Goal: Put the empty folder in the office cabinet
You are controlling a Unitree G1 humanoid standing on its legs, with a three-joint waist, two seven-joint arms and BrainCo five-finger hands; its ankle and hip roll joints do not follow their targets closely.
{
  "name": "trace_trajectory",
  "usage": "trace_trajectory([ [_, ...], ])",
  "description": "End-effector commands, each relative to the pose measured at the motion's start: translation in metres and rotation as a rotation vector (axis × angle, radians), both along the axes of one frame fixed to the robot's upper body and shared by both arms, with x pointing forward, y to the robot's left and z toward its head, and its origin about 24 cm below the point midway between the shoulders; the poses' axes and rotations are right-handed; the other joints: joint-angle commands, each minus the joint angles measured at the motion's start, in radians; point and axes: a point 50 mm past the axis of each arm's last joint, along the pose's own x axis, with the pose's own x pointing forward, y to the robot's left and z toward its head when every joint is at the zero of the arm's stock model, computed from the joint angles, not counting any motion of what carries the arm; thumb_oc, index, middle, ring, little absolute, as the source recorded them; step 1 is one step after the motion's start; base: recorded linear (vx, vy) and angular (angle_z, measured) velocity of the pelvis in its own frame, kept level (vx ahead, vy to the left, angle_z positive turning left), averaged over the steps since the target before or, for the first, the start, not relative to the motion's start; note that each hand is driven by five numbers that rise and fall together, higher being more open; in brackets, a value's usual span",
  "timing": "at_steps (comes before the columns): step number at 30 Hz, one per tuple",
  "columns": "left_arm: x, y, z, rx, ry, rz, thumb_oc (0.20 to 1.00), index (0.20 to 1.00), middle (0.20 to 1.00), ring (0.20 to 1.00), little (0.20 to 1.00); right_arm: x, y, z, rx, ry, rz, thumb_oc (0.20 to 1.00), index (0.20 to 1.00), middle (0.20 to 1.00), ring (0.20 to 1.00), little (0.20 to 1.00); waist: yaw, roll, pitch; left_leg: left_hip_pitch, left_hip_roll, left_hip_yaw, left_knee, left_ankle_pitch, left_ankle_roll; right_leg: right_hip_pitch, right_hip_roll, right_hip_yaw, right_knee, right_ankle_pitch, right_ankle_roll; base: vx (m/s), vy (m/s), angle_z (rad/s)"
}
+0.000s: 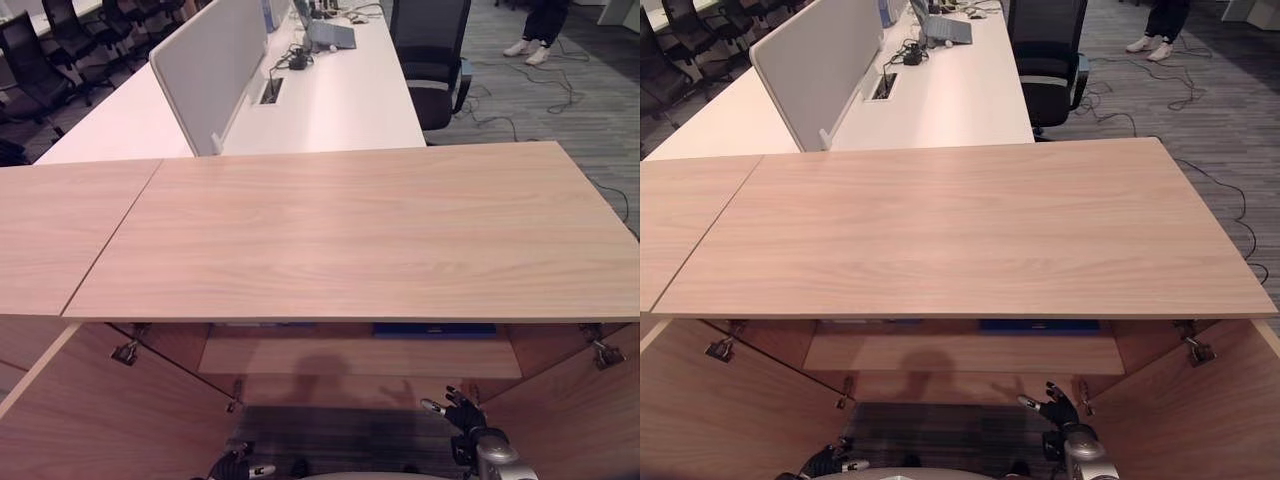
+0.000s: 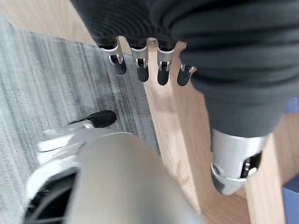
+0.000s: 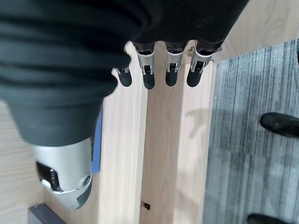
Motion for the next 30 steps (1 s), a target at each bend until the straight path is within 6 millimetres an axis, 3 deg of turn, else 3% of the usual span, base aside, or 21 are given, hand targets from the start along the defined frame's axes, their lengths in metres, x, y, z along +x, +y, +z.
trace_trajectory([
  [1, 0.019, 0.005, 0.003, 0.04, -0.043, -0.045, 1.0, 1.0, 1.0, 1.0, 1.0, 0.027, 0.006, 0.009, -0.025, -0.057, 0.088, 0.2, 0.2, 0.2, 0.2, 0.2, 0.025, -0.04, 0.023, 0.026, -0.021, -0.028, 0.002, -0.054, -0.007, -0.008, -0.069, 0.066, 0.057, -0.007, 0.086, 0.0, 0.0, 0.0],
  [8, 0.015, 0.005, 0.001, 0.053, -0.019, -0.056, 1.0, 1.0, 1.0, 1.0, 1.0, 0.034, 0.006, 0.012, -0.071, -0.06, 0.145, 0.2, 0.2, 0.2, 0.2, 0.2, 0.031, -0.045, 0.021, 0.025, -0.021, -0.028, 0.002, -0.054, -0.006, 0.001, -0.072, 0.065, 0.047, -0.003, 0.087, 0.0, 0.0, 0.0],
  [9, 0.023, 0.0, 0.001, 0.033, -0.035, -0.065, 1.0, 1.0, 1.0, 1.0, 1.0, 0.035, 0.007, 0.013, -0.087, -0.06, 0.162, 0.2, 0.2, 0.2, 0.2, 0.2, 0.031, -0.048, 0.019, 0.026, -0.02, -0.028, 0.002, -0.055, -0.007, 0.003, -0.073, 0.063, 0.045, -0.003, 0.089, 0.03, -0.016, 0.0],
  [13, 0.023, 0.007, -0.002, 0.097, 0.002, -0.035, 1.0, 1.0, 1.0, 1.0, 1.0, 0.048, 0.004, 0.02, -0.16, -0.077, 0.236, 0.2, 0.2, 0.2, 0.2, 0.2, 0.034, -0.057, 0.024, 0.021, -0.017, -0.033, 0.002, -0.054, -0.008, -0.001, -0.072, 0.061, 0.047, -0.006, 0.088, 0.0, 0.0, 0.0],
  [19, 0.031, 0.011, 0.0, 0.11, -0.009, -0.058, 1.0, 1.0, 1.0, 1.0, 1.0, 0.088, -0.005, 0.049, -0.263, -0.182, 0.285, 0.2, 0.2, 0.2, 0.2, 0.2, 0.048, -0.064, 0.044, 0.002, -0.013, -0.04, 0.002, -0.048, -0.008, -0.024, -0.071, 0.058, 0.068, -0.013, 0.085, 0.0, 0.0, 0.0],
  [24, 0.039, 0.013, 0.005, 0.111, -0.04, -0.096, 1.0, 1.0, 1.0, 1.0, 1.0, 0.125, -0.023, 0.078, -0.335, -0.247, 0.227, 0.2, 0.2, 0.2, 0.2, 0.2, 0.081, -0.063, 0.079, -0.045, -0.013, -0.062, 0.002, -0.026, -0.007, -0.063, -0.069, 0.044, 0.086, -0.018, 0.082, -0.05, -0.016, 0.05],
  [30, 0.039, 0.013, 0.007, 0.104, -0.06, -0.115, 1.0, 1.0, 1.0, 1.0, 1.0, 0.138, -0.031, 0.09, -0.344, -0.265, 0.155, 0.2, 0.2, 0.2, 0.2, 0.2, 0.109, -0.056, 0.096, -0.089, -0.015, -0.085, 0.002, -0.006, -0.008, -0.088, -0.068, 0.026, 0.088, -0.017, 0.08, -0.05, -0.019, 0.16],
])
